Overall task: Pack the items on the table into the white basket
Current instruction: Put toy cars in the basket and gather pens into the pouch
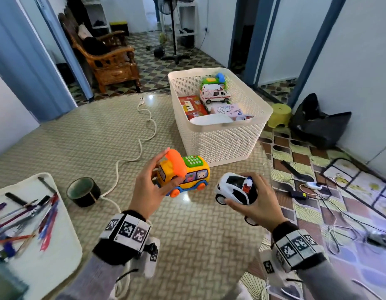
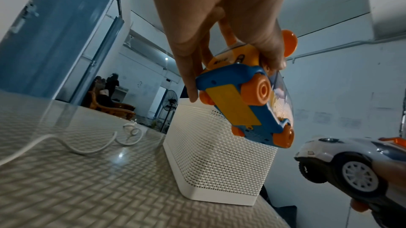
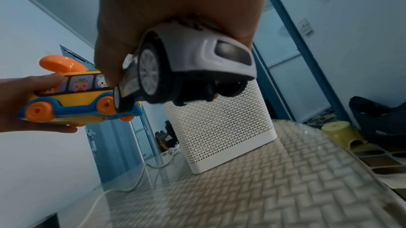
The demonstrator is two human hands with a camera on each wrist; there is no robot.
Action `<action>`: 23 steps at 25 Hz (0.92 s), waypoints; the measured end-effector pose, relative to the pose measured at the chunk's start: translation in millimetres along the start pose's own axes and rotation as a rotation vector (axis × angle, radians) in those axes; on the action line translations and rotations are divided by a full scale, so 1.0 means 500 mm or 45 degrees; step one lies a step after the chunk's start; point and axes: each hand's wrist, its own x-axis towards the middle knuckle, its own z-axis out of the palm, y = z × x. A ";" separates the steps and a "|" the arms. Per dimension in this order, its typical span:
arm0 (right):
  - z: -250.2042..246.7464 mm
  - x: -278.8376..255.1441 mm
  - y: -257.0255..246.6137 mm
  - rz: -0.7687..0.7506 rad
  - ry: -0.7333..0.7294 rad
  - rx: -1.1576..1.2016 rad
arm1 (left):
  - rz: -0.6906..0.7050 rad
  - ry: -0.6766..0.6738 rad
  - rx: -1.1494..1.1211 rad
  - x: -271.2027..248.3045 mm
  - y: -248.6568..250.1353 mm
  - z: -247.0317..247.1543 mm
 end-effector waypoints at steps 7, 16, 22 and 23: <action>-0.069 0.035 -0.005 -0.042 0.095 0.001 | 0.087 -0.045 -0.041 0.045 0.041 0.053; -0.180 0.231 0.041 -0.220 0.112 0.037 | 0.115 0.125 -0.015 0.175 0.065 0.159; -0.282 0.377 0.115 -0.341 0.016 0.043 | 0.136 0.351 0.057 0.265 0.093 0.255; -0.301 0.400 0.122 -0.370 -0.010 0.048 | 0.131 0.400 0.047 0.278 0.102 0.273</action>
